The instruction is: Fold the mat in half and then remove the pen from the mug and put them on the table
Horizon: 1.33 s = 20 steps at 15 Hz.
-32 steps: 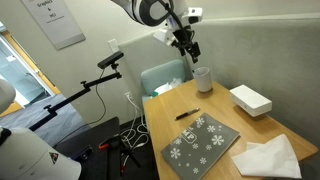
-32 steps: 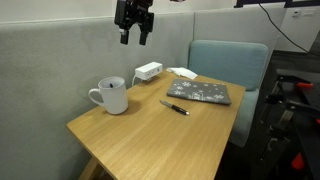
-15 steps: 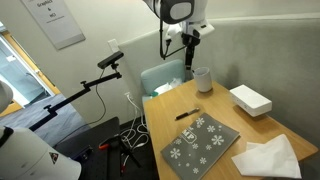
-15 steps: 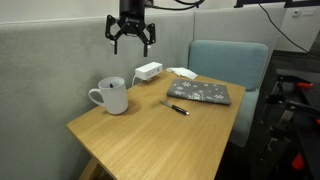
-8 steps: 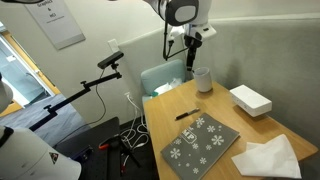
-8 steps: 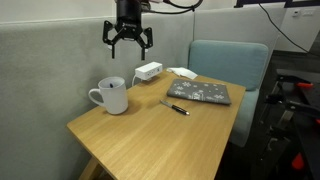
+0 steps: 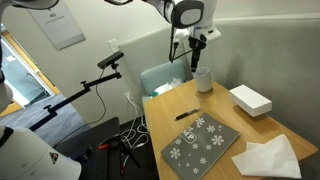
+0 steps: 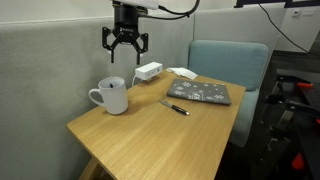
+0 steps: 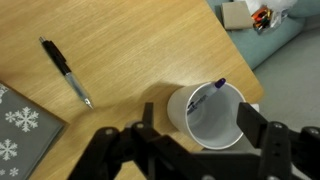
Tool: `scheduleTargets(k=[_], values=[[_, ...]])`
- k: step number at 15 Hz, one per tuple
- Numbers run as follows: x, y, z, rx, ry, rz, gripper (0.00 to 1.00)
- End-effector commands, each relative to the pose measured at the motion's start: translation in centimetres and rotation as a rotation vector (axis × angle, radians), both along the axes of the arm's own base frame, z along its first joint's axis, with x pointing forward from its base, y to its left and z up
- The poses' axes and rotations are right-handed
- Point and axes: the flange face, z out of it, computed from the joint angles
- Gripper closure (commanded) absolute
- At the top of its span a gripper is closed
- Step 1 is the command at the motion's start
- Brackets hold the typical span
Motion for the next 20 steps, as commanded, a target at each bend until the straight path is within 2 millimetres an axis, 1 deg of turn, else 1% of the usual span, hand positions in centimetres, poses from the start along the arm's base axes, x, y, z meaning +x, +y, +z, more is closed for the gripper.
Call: scheduleTargets(k=[1, 2, 4, 5, 6, 7, 8, 9, 11, 12, 13, 14, 15, 16, 17, 18, 19, 20], values=[[1.6, 0.5, -0.6, 0.012, 0.005, -0.014, 0.22], [1.8, 0.7, -0.8, 0.017, 0.002, -0.012, 0.22], [2.2, 1.3, -1.2, 0.022, -0.007, -0.005, 0.27], [2.2, 1.6, -1.4, 0.022, -0.011, 0.0, 0.28], [2.3, 2.0, -1.7, 0.022, -0.014, 0.007, 0.39], [2.3, 2.3, -1.8, 0.023, -0.019, 0.013, 0.42], [2.3, 2.7, -1.8, 0.023, -0.024, 0.018, 0.54], [2.3, 3.0, -1.9, 0.022, -0.024, 0.02, 0.61], [2.3, 3.4, -2.2, 0.014, -0.028, 0.023, 0.71], [2.4, 3.6, -2.4, 0.012, -0.029, 0.025, 0.73], [2.4, 3.7, -2.5, 0.007, -0.032, 0.024, 0.8], [2.4, 3.8, -2.6, 0.006, -0.035, 0.026, 0.83], [2.5, 3.9, -2.7, 0.004, -0.038, 0.025, 0.85], [2.6, 3.9, -2.9, 0.003, -0.038, 0.023, 0.79], [2.6, 3.9, -3.1, 0.002, -0.037, 0.022, 0.77], [2.7, 3.9, -3.3, 0.001, -0.033, 0.021, 0.73], [2.8, 3.9, -3.5, -0.001, -0.035, 0.02, 0.64], [2.9, 3.9, -3.8, -0.002, -0.033, 0.017, 0.62]])
